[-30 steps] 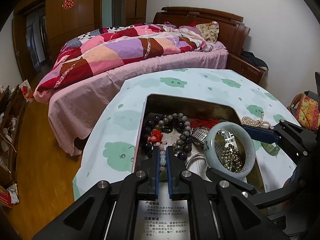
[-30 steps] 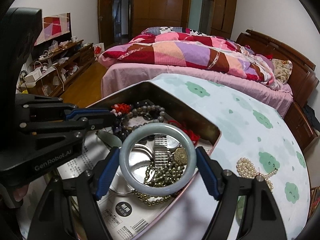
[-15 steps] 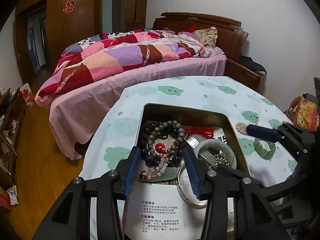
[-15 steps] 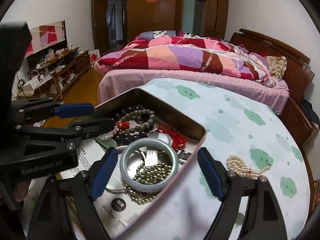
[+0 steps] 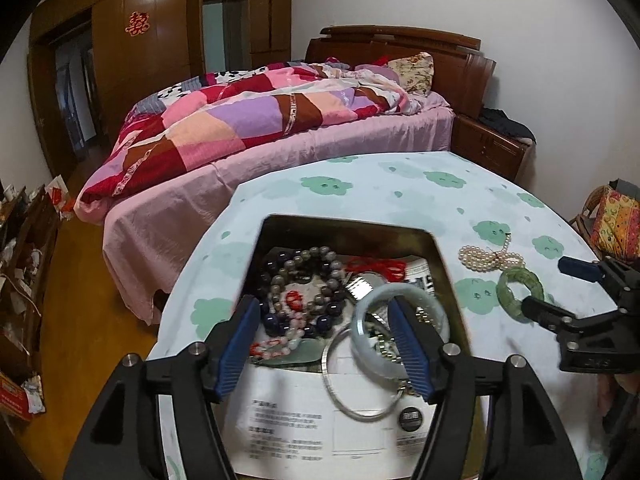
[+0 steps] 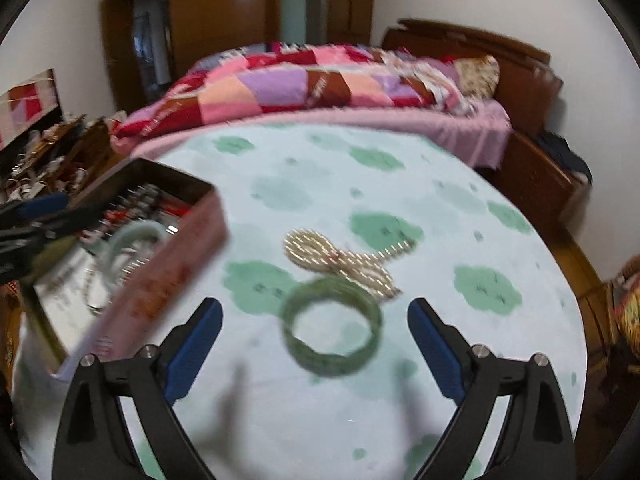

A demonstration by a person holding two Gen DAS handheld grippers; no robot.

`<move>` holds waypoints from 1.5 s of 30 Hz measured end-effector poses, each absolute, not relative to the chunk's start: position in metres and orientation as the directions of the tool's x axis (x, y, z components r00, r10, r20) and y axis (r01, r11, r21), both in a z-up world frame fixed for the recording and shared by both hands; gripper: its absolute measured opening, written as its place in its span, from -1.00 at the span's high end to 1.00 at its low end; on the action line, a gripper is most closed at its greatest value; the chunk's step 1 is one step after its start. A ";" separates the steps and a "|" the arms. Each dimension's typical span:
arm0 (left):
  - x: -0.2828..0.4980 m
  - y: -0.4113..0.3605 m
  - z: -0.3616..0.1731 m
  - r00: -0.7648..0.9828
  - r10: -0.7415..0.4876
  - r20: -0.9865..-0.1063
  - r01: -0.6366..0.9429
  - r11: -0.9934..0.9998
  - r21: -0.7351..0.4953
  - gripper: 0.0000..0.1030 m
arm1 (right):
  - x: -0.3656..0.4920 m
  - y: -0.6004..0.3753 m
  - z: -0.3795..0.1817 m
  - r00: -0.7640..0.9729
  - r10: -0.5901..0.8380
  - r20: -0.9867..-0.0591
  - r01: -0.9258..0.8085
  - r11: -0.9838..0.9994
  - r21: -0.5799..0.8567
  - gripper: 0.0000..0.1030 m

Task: Organize jewelry
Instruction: 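Grasp the green jade bracelet with the right gripper while the left gripper grasps the pearl necklace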

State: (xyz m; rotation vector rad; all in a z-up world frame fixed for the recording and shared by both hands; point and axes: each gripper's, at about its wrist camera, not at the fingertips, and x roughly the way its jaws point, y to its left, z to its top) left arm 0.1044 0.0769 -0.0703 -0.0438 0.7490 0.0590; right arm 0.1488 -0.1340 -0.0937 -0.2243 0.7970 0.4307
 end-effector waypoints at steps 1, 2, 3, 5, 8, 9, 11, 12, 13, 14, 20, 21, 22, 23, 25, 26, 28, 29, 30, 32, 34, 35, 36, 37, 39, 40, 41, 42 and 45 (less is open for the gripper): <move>0.105 0.074 -0.070 0.728 0.042 -0.684 -0.067 0.998 -0.010 -0.30 | 0.150 -0.134 -0.095 0.615 0.279 -0.738 -0.451 0.892 -0.038 -0.86; 0.107 0.071 -0.070 0.726 0.047 -0.686 -0.066 0.998 -0.002 -0.30 | 0.153 -0.132 -0.099 0.607 0.267 -0.749 -0.449 0.892 -0.047 -0.86; 0.108 0.068 -0.069 0.724 0.050 -0.688 -0.063 0.998 0.006 -0.30 | 0.153 -0.131 -0.100 0.604 0.262 -0.753 -0.449 0.892 -0.049 -0.86; 0.111 0.063 -0.069 0.723 0.050 -0.689 -0.055 0.998 0.014 -0.30 | 0.156 -0.130 -0.104 0.596 0.251 -0.763 -0.448 0.892 -0.056 -0.86; 0.116 0.056 -0.068 0.721 0.053 -0.691 -0.044 0.999 0.030 -0.30 | 0.160 -0.131 -0.109 0.585 0.239 -0.775 -0.441 0.896 -0.056 -0.86; 0.118 0.053 -0.067 0.721 0.052 -0.691 -0.038 0.999 0.036 -0.30 | 0.162 -0.132 -0.111 0.581 0.234 -0.780 -0.437 0.898 -0.056 -0.85; 0.122 0.048 -0.067 0.718 0.051 -0.694 -0.031 0.999 0.041 -0.30 | 0.168 -0.135 -0.117 0.560 0.229 -0.796 -0.430 0.902 -0.042 -0.70; 0.123 0.045 -0.067 0.717 0.043 -0.696 -0.024 0.999 0.037 -0.30 | 0.170 -0.137 -0.119 0.548 0.237 -0.802 -0.431 0.902 -0.028 -0.43; 0.125 0.042 -0.066 0.718 0.033 -0.695 -0.016 0.999 0.032 -0.30 | 0.171 -0.141 -0.118 0.545 0.257 -0.798 -0.429 0.903 -0.002 -0.33; 0.127 0.038 -0.065 0.718 0.022 -0.696 -0.004 1.000 0.027 -0.30 | 0.170 -0.143 -0.117 0.547 0.257 -0.797 -0.428 0.904 -0.002 0.12; 0.140 0.006 -0.060 0.712 -0.035 -0.702 0.065 0.998 0.016 -0.30 | 0.157 -0.163 -0.108 0.562 0.298 -0.772 -0.433 0.901 0.032 0.63; 0.143 -0.003 -0.060 0.710 -0.050 -0.703 0.083 0.996 0.013 -0.30 | 0.156 -0.168 -0.107 0.566 0.303 -0.766 -0.426 0.904 0.043 0.64; 0.144 -0.007 -0.060 0.709 -0.059 -0.703 0.094 0.995 0.011 -0.30 | 0.154 -0.174 -0.106 0.575 0.302 -0.760 -0.414 0.909 0.048 0.64; 0.148 -0.017 -0.061 0.704 -0.072 -0.707 0.113 0.994 0.011 -0.30 | 0.154 -0.180 -0.105 0.586 0.298 -0.754 -0.400 0.915 0.051 0.64; 0.152 -0.029 -0.063 0.694 -0.086 -0.715 0.139 0.990 0.016 -0.30 | 0.157 -0.192 -0.103 0.598 0.289 -0.748 -0.368 0.928 0.065 0.64; 0.156 -0.037 -0.066 0.687 -0.095 -0.720 0.157 0.987 0.020 -0.30 | 0.159 -0.194 -0.101 0.604 0.280 -0.746 -0.358 0.932 0.061 0.64; 0.162 -0.048 -0.071 0.673 -0.099 -0.733 0.175 0.984 0.027 -0.30 | 0.163 -0.202 -0.098 0.633 0.236 -0.737 -0.321 0.947 0.027 0.64; 0.168 -0.055 -0.075 0.661 -0.103 -0.743 0.183 0.983 0.026 -0.30 | 0.165 -0.209 -0.098 0.642 0.218 -0.735 -0.302 0.953 0.019 0.64; 0.173 -0.058 -0.078 0.654 -0.101 -0.750 0.182 0.983 0.027 -0.30 | 0.169 -0.212 -0.097 0.644 0.211 -0.736 -0.291 0.957 0.019 0.64; 0.182 -0.064 -0.084 0.635 -0.102 -0.766 0.181 0.983 0.020 -0.30 | 0.175 -0.221 -0.098 0.634 0.218 -0.742 -0.276 0.960 0.046 0.64; 0.187 -0.070 -0.086 0.624 -0.104 -0.775 0.181 0.983 0.014 -0.30 | 0.177 -0.223 -0.098 0.634 0.221 -0.741 -0.273 0.961 0.054 0.64; 0.189 -0.072 -0.087 0.622 -0.107 -0.776 0.184 0.983 0.011 -0.30 | 0.177 -0.224 -0.098 0.634 0.223 -0.740 -0.273 0.960 0.055 0.64; 0.192 -0.076 -0.087 0.614 -0.109 -0.782 0.187 0.982 0.010 -0.30 | 0.177 -0.225 -0.098 0.635 0.224 -0.740 -0.273 0.960 0.056 0.64; 0.194 -0.079 -0.088 0.609 -0.109 -0.785 0.189 0.982 0.010 -0.30 | 0.177 -0.226 -0.098 0.634 0.222 -0.740 -0.270 0.961 0.057 0.64; 0.197 -0.086 -0.090 0.601 -0.119 -0.790 0.211 0.977 0.013 -0.30 | 0.178 -0.227 -0.100 0.632 0.230 -0.741 -0.267 0.961 0.070 0.64; 0.200 -0.090 -0.092 0.599 -0.111 -0.793 0.214 0.977 0.025 -0.30 | 0.178 -0.230 -0.100 0.631 0.235 -0.740 -0.262 0.962 0.082 0.64; 0.202 -0.092 -0.095 0.598 -0.100 -0.795 0.213 0.976 0.038 -0.30 | 0.179 -0.232 -0.100 0.630 0.240 -0.739 -0.257 0.962 0.093 0.64; 0.205 -0.093 -0.099 0.592 -0.091 -0.801 0.214 0.976 0.047 -0.30 | 0.178 -0.233 -0.100 0.629 0.242 -0.738 -0.255 0.962 0.098 0.64; 0.216 -0.094 -0.110 0.565 -0.076 -0.821 0.196 0.980 0.044 -0.30 | 0.177 -0.234 -0.099 0.638 0.241 -0.731 -0.254 0.962 0.096 0.64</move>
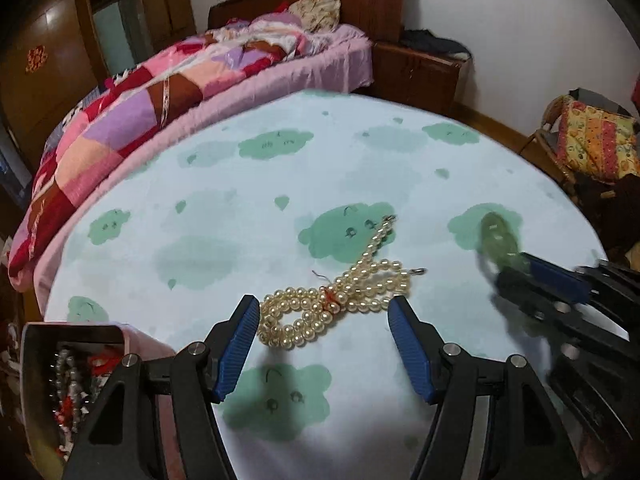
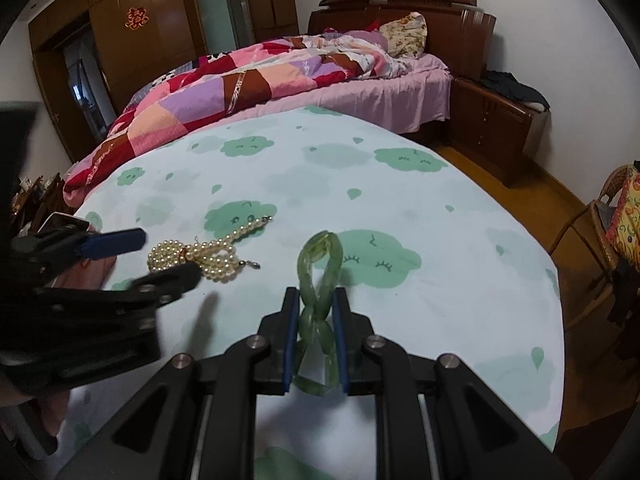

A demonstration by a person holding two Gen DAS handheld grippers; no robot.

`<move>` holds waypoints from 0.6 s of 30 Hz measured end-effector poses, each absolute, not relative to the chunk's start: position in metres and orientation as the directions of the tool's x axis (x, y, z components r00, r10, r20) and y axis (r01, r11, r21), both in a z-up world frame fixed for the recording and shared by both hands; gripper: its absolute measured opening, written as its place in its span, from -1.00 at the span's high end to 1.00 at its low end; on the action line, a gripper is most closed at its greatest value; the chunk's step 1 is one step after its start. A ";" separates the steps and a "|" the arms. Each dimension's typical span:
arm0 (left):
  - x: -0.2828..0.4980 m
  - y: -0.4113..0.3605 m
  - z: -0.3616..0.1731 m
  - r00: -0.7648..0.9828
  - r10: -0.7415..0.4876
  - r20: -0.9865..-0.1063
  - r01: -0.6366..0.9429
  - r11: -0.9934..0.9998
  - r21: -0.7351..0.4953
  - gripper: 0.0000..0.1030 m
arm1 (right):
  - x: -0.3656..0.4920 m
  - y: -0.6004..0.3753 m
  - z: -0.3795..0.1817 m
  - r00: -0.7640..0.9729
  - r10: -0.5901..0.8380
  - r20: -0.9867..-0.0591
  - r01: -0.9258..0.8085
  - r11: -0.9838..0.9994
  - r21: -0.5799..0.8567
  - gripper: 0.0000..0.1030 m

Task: Organize jewelry
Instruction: 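Grasp the green jade bracelet with the right gripper while the left gripper grasps the pearl necklace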

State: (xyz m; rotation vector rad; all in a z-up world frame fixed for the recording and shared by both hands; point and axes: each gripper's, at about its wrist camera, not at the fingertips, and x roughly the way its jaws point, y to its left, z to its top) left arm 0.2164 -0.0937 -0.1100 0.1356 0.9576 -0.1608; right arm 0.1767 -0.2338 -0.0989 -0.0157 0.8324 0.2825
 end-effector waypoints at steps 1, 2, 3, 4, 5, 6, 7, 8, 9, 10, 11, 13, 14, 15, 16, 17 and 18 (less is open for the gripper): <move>0.218 -0.094 -0.112 0.562 -0.080 -0.823 0.195 0.980 0.038 -0.30 | 0.176 -0.234 -0.099 0.639 0.241 -0.730 -0.255 0.962 0.095 0.64; 0.220 -0.094 -0.114 0.559 -0.087 -0.825 0.194 0.981 0.029 -0.30 | 0.176 -0.234 -0.098 0.639 0.243 -0.730 -0.257 0.962 0.095 0.64; 0.221 -0.094 -0.114 0.567 -0.083 -0.819 0.189 0.982 0.031 -0.30 | 0.176 -0.234 -0.099 0.639 0.246 -0.729 -0.259 0.961 0.097 0.64; 0.222 -0.094 -0.115 0.571 -0.080 -0.817 0.186 0.982 0.033 -0.30 | 0.176 -0.234 -0.098 0.639 0.247 -0.728 -0.260 0.961 0.098 0.64; 0.223 -0.096 -0.115 0.575 -0.080 -0.814 0.188 0.981 0.037 -0.24 | 0.176 -0.234 -0.099 0.639 0.248 -0.728 -0.261 0.960 0.098 0.64; 0.223 -0.097 -0.115 0.581 -0.079 -0.810 0.193 0.980 0.043 0.05 | 0.176 -0.234 -0.099 0.639 0.247 -0.728 -0.262 0.960 0.096 0.64; 0.223 -0.098 -0.114 0.587 -0.079 -0.806 0.201 0.978 0.050 0.29 | 0.176 -0.234 -0.098 0.641 0.247 -0.727 -0.262 0.960 0.095 0.64; 0.223 -0.098 -0.116 0.575 -0.093 -0.813 0.214 0.976 0.040 0.68 | 0.176 -0.235 -0.098 0.643 0.245 -0.725 -0.262 0.961 0.092 0.64; 0.221 -0.097 -0.116 0.569 -0.109 -0.815 0.216 0.976 0.020 0.78 | 0.176 -0.234 -0.098 0.644 0.245 -0.724 -0.263 0.961 0.091 0.64; 0.218 -0.095 -0.117 0.565 -0.128 -0.815 0.217 0.976 -0.003 0.78 | 0.175 -0.234 -0.098 0.645 0.243 -0.724 -0.262 0.961 0.089 0.64; 0.215 -0.095 -0.117 0.565 -0.138 -0.813 0.221 0.975 -0.012 0.79 | 0.175 -0.234 -0.098 0.645 0.243 -0.725 -0.262 0.961 0.089 0.64; 0.205 -0.093 -0.117 0.567 -0.153 -0.809 0.225 0.974 -0.027 0.81 | 0.175 -0.235 -0.098 0.645 0.244 -0.724 -0.262 0.961 0.090 0.64; 0.202 -0.091 -0.116 0.567 -0.165 -0.807 0.225 0.973 -0.041 0.82 | 0.175 -0.234 -0.098 0.647 0.243 -0.723 -0.261 0.961 0.088 0.64; 0.199 -0.090 -0.116 0.567 -0.174 -0.805 0.225 0.973 -0.052 0.83 | 0.175 -0.233 -0.098 0.648 0.240 -0.723 -0.261 0.961 0.086 0.64; 0.193 -0.088 -0.116 0.568 -0.181 -0.803 0.223 0.973 -0.061 0.84 | 0.175 -0.232 -0.098 0.649 0.238 -0.723 -0.262 0.962 0.082 0.64; 0.189 -0.086 -0.115 0.570 -0.189 -0.800 0.224 0.972 -0.070 0.86 | 0.175 -0.232 -0.098 0.651 0.237 -0.721 -0.262 0.962 0.079 0.64; 0.186 -0.085 -0.114 0.572 -0.196 -0.796 0.227 0.971 -0.076 0.89 | 0.175 -0.231 -0.097 0.652 0.237 -0.720 -0.262 0.962 0.078 0.64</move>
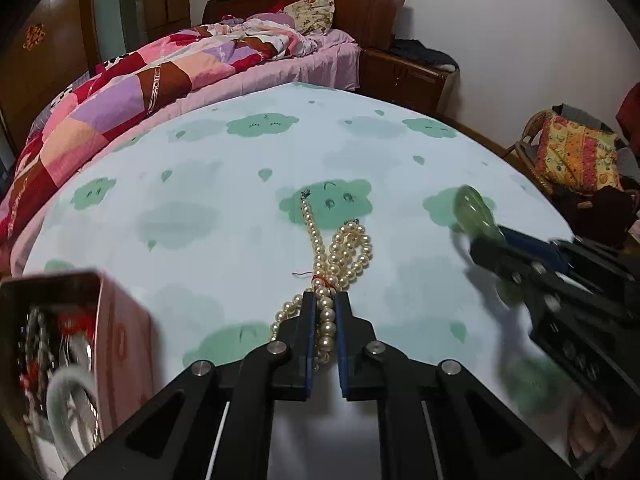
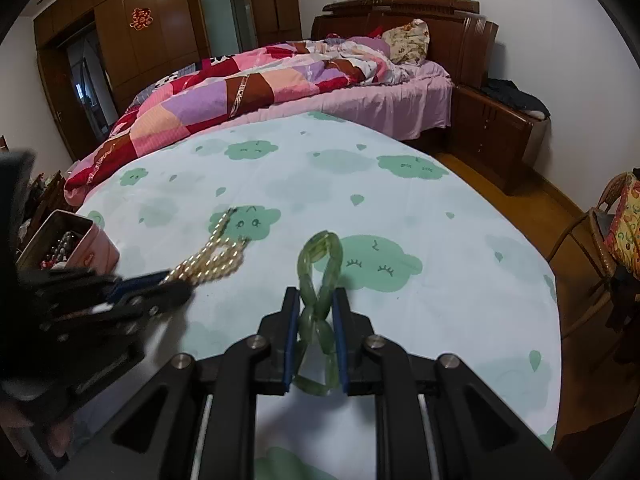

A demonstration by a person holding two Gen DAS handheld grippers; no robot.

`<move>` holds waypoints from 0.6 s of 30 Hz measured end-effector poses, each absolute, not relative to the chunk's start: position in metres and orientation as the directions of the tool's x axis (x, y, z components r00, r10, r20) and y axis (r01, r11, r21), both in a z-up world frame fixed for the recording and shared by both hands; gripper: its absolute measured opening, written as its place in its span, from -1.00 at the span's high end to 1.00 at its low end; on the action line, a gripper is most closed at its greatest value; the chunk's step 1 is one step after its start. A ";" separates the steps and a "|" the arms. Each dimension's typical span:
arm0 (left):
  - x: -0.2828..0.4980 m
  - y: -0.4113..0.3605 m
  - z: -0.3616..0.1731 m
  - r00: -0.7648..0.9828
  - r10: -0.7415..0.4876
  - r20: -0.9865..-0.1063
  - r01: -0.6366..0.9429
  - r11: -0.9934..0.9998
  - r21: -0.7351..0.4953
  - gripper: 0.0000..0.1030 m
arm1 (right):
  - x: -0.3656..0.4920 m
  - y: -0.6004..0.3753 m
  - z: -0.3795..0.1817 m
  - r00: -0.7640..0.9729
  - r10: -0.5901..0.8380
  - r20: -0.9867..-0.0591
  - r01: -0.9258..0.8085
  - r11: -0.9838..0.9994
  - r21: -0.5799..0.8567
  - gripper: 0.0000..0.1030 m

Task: Organize jewelry
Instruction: 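Grasp the green jade bracelet with the right gripper while the left gripper grasps the pearl necklace, then carry the pearl necklace over the tin with the left gripper while the right gripper carries the green bracelet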

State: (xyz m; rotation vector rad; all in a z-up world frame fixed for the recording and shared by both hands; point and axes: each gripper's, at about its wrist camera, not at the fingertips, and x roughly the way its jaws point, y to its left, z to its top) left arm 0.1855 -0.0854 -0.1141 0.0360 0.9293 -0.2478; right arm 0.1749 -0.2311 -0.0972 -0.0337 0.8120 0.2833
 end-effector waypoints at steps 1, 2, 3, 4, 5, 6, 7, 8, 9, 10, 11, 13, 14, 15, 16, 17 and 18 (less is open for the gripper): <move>0.181 -0.084 -0.113 0.576 -0.200 -0.793 0.230 0.970 -0.078 0.89 | 0.175 -0.231 -0.097 0.655 0.237 -0.718 -0.262 0.962 0.078 0.64; 0.175 -0.083 -0.111 0.581 -0.206 -0.787 0.233 0.969 -0.082 0.89 | 0.175 -0.231 -0.097 0.656 0.238 -0.716 -0.262 0.962 0.080 0.64; 0.169 -0.082 -0.108 0.586 -0.219 -0.780 0.237 0.967 -0.093 0.89 | 0.175 -0.231 -0.097 0.657 0.240 -0.715 -0.262 0.961 0.082 0.64; 0.166 -0.082 -0.107 0.589 -0.222 -0.777 0.240 0.966 -0.094 0.89 | 0.175 -0.231 -0.096 0.660 0.242 -0.712 -0.262 0.961 0.084 0.64; 0.161 -0.082 -0.103 0.597 -0.224 -0.770 0.241 0.966 -0.094 0.89 | 0.174 -0.231 -0.095 0.662 0.245 -0.708 -0.265 0.961 0.085 0.64; 0.155 -0.082 -0.099 0.608 -0.231 -0.759 0.247 0.964 -0.096 0.89 | 0.172 -0.232 -0.095 0.664 0.248 -0.705 -0.268 0.960 0.085 0.64; 0.151 -0.081 -0.097 0.615 -0.236 -0.753 0.251 0.963 -0.097 0.89 | 0.172 -0.231 -0.094 0.667 0.249 -0.702 -0.271 0.959 0.084 0.64; 0.146 -0.081 -0.094 0.622 -0.239 -0.746 0.251 0.963 -0.098 0.89 | 0.171 -0.231 -0.093 0.671 0.249 -0.698 -0.273 0.959 0.079 0.64; 0.143 -0.079 -0.091 0.628 -0.244 -0.739 0.252 0.962 -0.104 0.89 | 0.169 -0.231 -0.092 0.676 0.250 -0.693 -0.276 0.958 0.077 0.64; 0.139 -0.078 -0.088 0.636 -0.249 -0.731 0.253 0.962 -0.107 0.89 | 0.167 -0.230 -0.090 0.685 0.251 -0.684 -0.281 0.957 0.070 0.64; 0.136 -0.076 -0.085 0.644 -0.247 -0.724 0.252 0.962 -0.104 0.89 | 0.165 -0.228 -0.088 0.694 0.247 -0.676 -0.284 0.957 0.058 0.64; 0.133 -0.072 -0.080 0.657 -0.250 -0.711 0.252 0.962 -0.106 0.89 | 0.160 -0.226 -0.085 0.698 0.257 -0.668 -0.295 0.954 0.058 0.64; 0.129 -0.070 -0.077 0.666 -0.251 -0.703 0.249 0.963 -0.107 0.89 | 0.158 -0.224 -0.084 0.697 0.262 -0.668 -0.301 0.952 0.060 0.64; 0.128 -0.068 -0.074 0.671 -0.253 -0.697 0.248 0.962 -0.111 0.89 | 0.157 -0.223 -0.084 0.696 0.266 -0.667 -0.306 0.950 0.059 0.64; 0.127 -0.065 -0.072 0.676 -0.255 -0.691 0.246 0.962 -0.115 0.89 | 0.154 -0.221 -0.083 0.696 0.268 -0.666 -0.311 0.949 0.057 0.64; 0.124 -0.063 -0.069 0.685 -0.256 -0.682 0.245 0.963 -0.116 0.89 | 0.151 -0.219 -0.082 0.696 0.272 -0.664 -0.316 0.947 0.057 0.64; 0.122 -0.062 -0.066 0.691 -0.256 -0.676 0.244 0.963 -0.115 0.89 | 0.149 -0.217 -0.081 0.697 0.276 -0.661 -0.320 0.946 0.057 0.64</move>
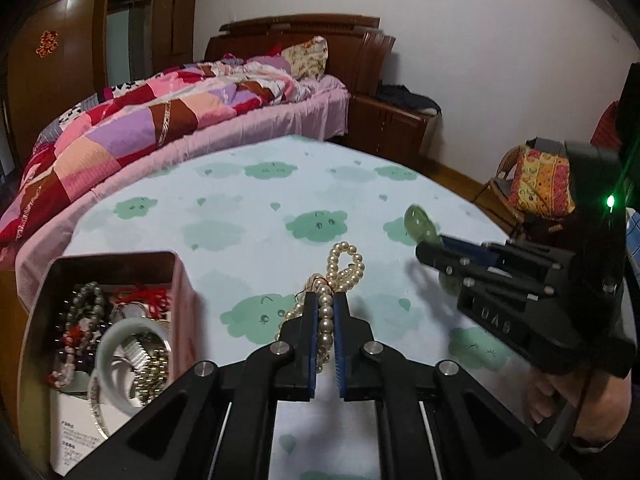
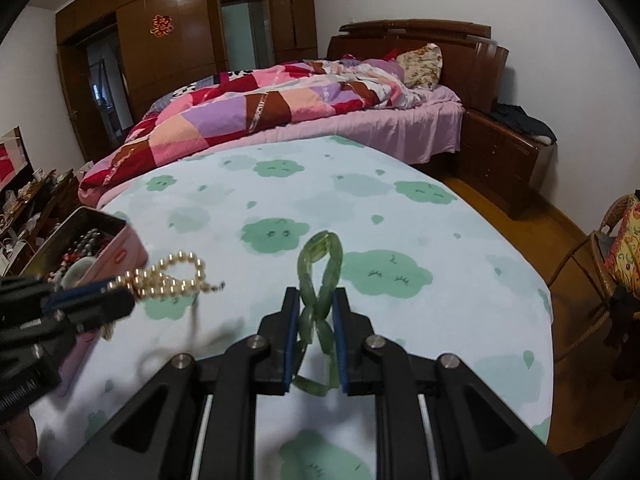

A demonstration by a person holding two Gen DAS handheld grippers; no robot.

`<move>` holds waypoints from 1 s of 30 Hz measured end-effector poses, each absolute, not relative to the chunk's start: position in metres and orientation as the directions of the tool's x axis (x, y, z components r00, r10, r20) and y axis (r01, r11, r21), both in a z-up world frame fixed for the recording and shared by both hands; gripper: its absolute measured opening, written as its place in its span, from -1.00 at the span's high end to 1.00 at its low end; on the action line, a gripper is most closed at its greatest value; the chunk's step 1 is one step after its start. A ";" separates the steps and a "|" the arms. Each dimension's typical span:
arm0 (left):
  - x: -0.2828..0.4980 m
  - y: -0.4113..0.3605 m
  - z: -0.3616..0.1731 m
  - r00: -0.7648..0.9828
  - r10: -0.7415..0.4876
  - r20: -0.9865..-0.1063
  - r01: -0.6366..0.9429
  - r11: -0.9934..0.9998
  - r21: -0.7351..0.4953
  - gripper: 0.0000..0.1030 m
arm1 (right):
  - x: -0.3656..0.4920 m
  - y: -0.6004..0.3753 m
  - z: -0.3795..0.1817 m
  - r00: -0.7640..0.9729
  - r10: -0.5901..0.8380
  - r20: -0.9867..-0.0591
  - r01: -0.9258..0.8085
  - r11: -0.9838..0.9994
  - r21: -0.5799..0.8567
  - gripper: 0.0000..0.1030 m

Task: Organize jewelry
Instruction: 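Carry the pearl necklace over the tin with the left gripper while the right gripper carries the green bracelet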

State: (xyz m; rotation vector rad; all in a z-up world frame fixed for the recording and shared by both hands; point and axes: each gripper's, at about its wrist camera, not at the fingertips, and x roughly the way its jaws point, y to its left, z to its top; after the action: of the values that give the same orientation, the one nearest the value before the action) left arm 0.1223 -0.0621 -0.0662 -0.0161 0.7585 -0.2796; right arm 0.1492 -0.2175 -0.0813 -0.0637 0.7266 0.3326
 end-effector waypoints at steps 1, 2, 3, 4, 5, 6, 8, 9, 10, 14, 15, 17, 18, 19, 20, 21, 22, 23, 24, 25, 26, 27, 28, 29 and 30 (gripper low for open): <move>0.120 -0.060 -0.064 0.697 -0.256 -0.670 0.243 0.963 -0.115 0.89 | 0.147 -0.216 -0.080 0.699 0.278 -0.659 -0.323 0.945 0.057 0.64; 0.118 -0.059 -0.061 0.702 -0.259 -0.664 0.243 0.963 -0.118 0.89 | 0.145 -0.214 -0.077 0.702 0.283 -0.653 -0.328 0.943 0.056 0.64; 0.116 -0.057 -0.057 0.707 -0.264 -0.656 0.244 0.962 -0.123 0.89 | 0.143 -0.212 -0.075 0.704 0.286 -0.650 -0.331 0.942 0.056 0.64; 0.114 -0.056 -0.055 0.712 -0.264 -0.651 0.244 0.962 -0.123 0.89 | 0.141 -0.210 -0.071 0.709 0.291 -0.643 -0.337 0.940 0.055 0.64; 0.111 -0.054 -0.052 0.718 -0.264 -0.644 0.246 0.962 -0.120 0.89 | 0.139 -0.209 -0.069 0.711 0.295 -0.639 -0.341 0.939 0.054 0.64; 0.109 -0.052 -0.049 0.724 -0.263 -0.637 0.244 0.962 -0.120 0.89 | 0.137 -0.206 -0.065 0.714 0.301 -0.632 -0.348 0.936 0.053 0.64; 0.106 -0.048 -0.044 0.735 -0.263 -0.625 0.238 0.963 -0.125 0.89 | 0.133 -0.202 -0.059 0.719 0.310 -0.622 -0.359 0.932 0.049 0.64; 0.104 -0.046 -0.042 0.739 -0.258 -0.622 0.237 0.964 -0.118 0.89 | 0.131 -0.199 -0.055 0.723 0.315 -0.615 -0.367 0.929 0.044 0.64; 0.103 -0.044 -0.041 0.744 -0.251 -0.619 0.232 0.966 -0.113 0.89 | 0.129 -0.196 -0.052 0.725 0.320 -0.610 -0.374 0.926 0.041 0.64; 0.097 -0.032 -0.036 0.764 -0.229 -0.603 0.205 0.973 -0.109 0.89 | 0.125 -0.183 -0.042 0.730 0.339 -0.593 -0.399 0.916 0.032 0.64; 0.096 -0.029 -0.035 0.768 -0.223 -0.601 0.197 0.974 -0.109 0.89 | 0.124 -0.181 -0.041 0.730 0.343 -0.591 -0.405 0.914 0.031 0.64; 0.092 -0.022 -0.032 0.775 -0.216 -0.594 0.184 0.976 -0.114 0.89 | 0.122 -0.173 -0.038 0.729 0.356 -0.585 -0.422 0.906 0.027 0.64; 0.091 -0.019 -0.031 0.779 -0.209 -0.591 0.177 0.978 -0.112 0.89 | 0.121 -0.171 -0.037 0.728 0.360 -0.583 -0.427 0.904 0.025 0.64; 0.091 -0.017 -0.030 0.783 -0.205 -0.587 0.171 0.979 -0.114 0.89 | 0.119 -0.166 -0.035 0.728 0.368 -0.579 -0.437 0.899 0.022 0.64; 0.090 -0.013 -0.029 0.788 -0.199 -0.583 0.162 0.980 -0.116 0.89 | 0.118 -0.163 -0.033 0.727 0.374 -0.576 -0.444 0.896 0.022 0.64; 0.089 -0.010 -0.027 0.793 -0.191 -0.579 0.154 0.982 -0.113 0.89 | 0.117 -0.162 -0.032 0.726 0.378 -0.574 -0.448 0.894 0.021 0.64; 0.088 -0.007 -0.027 0.796 -0.187 -0.576 0.148 0.982 -0.114 0.89 | 0.116 -0.158 -0.031 0.726 0.383 -0.571 -0.455 0.890 0.019 0.64; 0.088 -0.004 -0.026 0.798 -0.184 -0.574 0.142 0.983 -0.117 0.89 | 0.114 -0.155 -0.029 0.725 0.388 -0.569 -0.461 0.887 0.017 0.64; 0.087 -0.003 -0.025 0.800 -0.181 -0.572 0.139 0.983 -0.117 0.89 | 0.114 -0.154 -0.029 0.725 0.390 -0.568 -0.464 0.886 0.016 0.64; 0.087 0.000 -0.025 0.802 -0.175 -0.571 0.135 0.985 -0.112 0.89 | 0.113 -0.150 -0.028 0.723 0.396 -0.566 -0.470 0.882 0.016 0.64; 0.086 0.001 -0.025 0.802 -0.168 -0.573 0.129 0.986 -0.109 0.89 | 0.112 -0.148 -0.027 0.722 0.400 -0.565 -0.475 0.880 0.017 0.64; 0.085 0.004 -0.026 0.803 -0.161 -0.574 0.120 0.987 -0.109 0.89 | 0.111 -0.147 -0.027 0.720 0.404 -0.564 -0.478 0.878 0.018 0.64; 0.084 0.007 -0.027 0.803 -0.156 -0.575 0.115 0.988 -0.108 0.89 | 0.111 -0.144 -0.027 0.718 0.410 -0.562 -0.484 0.875 0.019 0.64; 0.084 0.009 -0.028 0.803 -0.146 -0.578 0.106 0.989 -0.103 0.89 | 0.110 -0.142 -0.027 0.717 0.413 -0.561 -0.488 0.873 0.019 0.64; 0.083 0.012 -0.028 0.802 -0.137 -0.581 0.096 0.990 -0.101 0.89 | 0.109 -0.139 -0.027 0.714 0.418 -0.561 -0.495 0.869 0.017 0.64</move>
State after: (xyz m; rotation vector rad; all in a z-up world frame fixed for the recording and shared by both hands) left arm 0.0829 0.0120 -0.0281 -0.0677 0.6273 -0.1248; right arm 0.1090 -0.1391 -0.0270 -0.1379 0.5869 0.5072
